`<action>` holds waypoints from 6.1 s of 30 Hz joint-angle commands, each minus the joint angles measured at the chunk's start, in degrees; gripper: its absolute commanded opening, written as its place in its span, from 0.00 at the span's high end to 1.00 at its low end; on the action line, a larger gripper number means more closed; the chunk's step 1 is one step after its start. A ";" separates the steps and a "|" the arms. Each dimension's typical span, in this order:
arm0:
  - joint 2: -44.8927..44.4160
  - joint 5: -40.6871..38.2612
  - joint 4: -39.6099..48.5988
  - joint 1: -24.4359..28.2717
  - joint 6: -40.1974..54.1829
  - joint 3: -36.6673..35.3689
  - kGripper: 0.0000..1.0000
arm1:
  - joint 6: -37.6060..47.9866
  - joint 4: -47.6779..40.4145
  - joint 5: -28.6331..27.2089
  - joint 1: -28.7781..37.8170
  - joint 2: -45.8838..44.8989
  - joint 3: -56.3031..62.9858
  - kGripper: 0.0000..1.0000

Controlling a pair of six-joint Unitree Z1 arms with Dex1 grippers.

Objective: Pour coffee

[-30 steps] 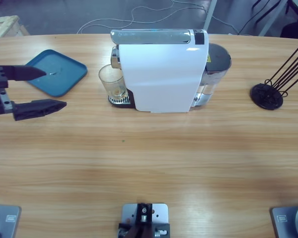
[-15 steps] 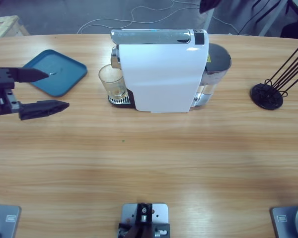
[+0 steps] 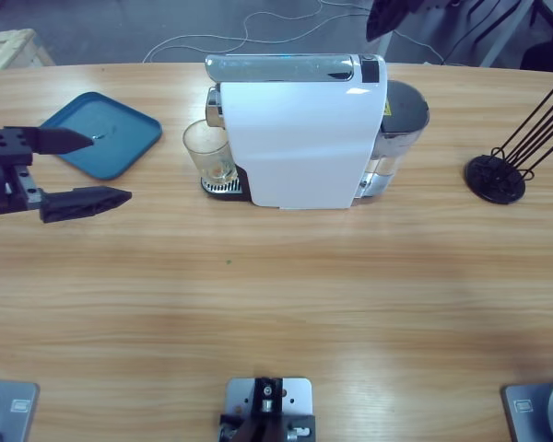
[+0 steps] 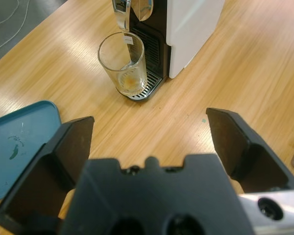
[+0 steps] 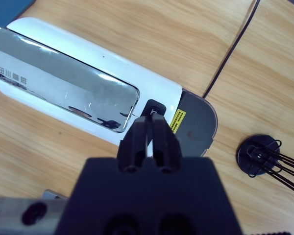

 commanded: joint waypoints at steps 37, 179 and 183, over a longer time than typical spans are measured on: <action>1.36 0.55 -0.74 0.28 -0.33 1.76 0.00 | 2.52 5.29 -3.07 2.36 -0.56 -4.28 0.00; 14.67 -15.78 -9.44 7.57 5.21 -3.17 0.01 | -2.56 -45.25 8.16 6.49 -45.32 79.16 0.00; 19.22 -19.49 -11.02 12.92 10.64 -4.87 0.01 | -3.32 -45.16 7.98 6.32 -44.18 78.88 0.00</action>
